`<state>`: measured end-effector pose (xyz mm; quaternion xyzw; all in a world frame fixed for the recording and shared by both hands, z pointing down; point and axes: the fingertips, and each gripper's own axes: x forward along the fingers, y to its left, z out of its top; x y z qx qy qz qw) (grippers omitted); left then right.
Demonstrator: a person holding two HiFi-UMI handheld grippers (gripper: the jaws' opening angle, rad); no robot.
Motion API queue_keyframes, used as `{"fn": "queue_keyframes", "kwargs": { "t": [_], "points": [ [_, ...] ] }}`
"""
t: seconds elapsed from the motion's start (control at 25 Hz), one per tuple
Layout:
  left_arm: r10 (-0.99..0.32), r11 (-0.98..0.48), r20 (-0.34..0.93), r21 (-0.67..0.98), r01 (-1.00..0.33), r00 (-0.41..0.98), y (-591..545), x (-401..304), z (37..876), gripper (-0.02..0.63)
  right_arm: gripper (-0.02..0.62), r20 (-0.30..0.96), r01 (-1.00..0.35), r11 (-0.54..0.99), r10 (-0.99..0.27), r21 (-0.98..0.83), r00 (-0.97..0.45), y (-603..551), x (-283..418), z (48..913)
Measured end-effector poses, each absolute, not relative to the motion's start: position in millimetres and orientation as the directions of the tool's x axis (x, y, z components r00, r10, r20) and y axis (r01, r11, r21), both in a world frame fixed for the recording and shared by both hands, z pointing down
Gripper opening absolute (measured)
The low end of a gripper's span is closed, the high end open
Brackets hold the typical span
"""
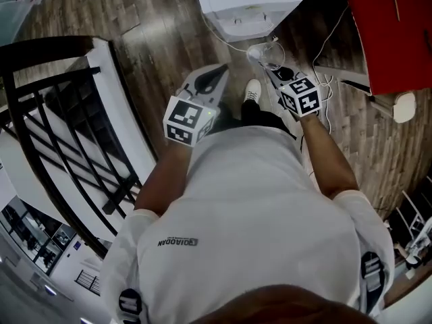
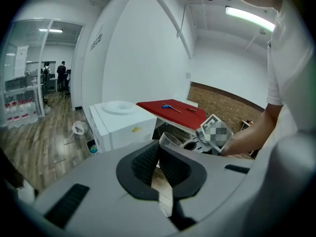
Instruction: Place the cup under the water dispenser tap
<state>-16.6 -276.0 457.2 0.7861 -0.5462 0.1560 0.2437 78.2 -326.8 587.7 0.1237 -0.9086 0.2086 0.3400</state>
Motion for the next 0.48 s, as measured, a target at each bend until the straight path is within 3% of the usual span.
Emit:
{"fn": "queue_keyframes", "kwargs": {
  "t": [0.48],
  "points": [
    [-0.743,-0.221,0.567,0.294,-0.93,0.356,-294,-45,536,-0.005,0.04,0.788,-0.421,0.876,-0.081,-0.236,-0.611,-349,54,694]
  ]
}}
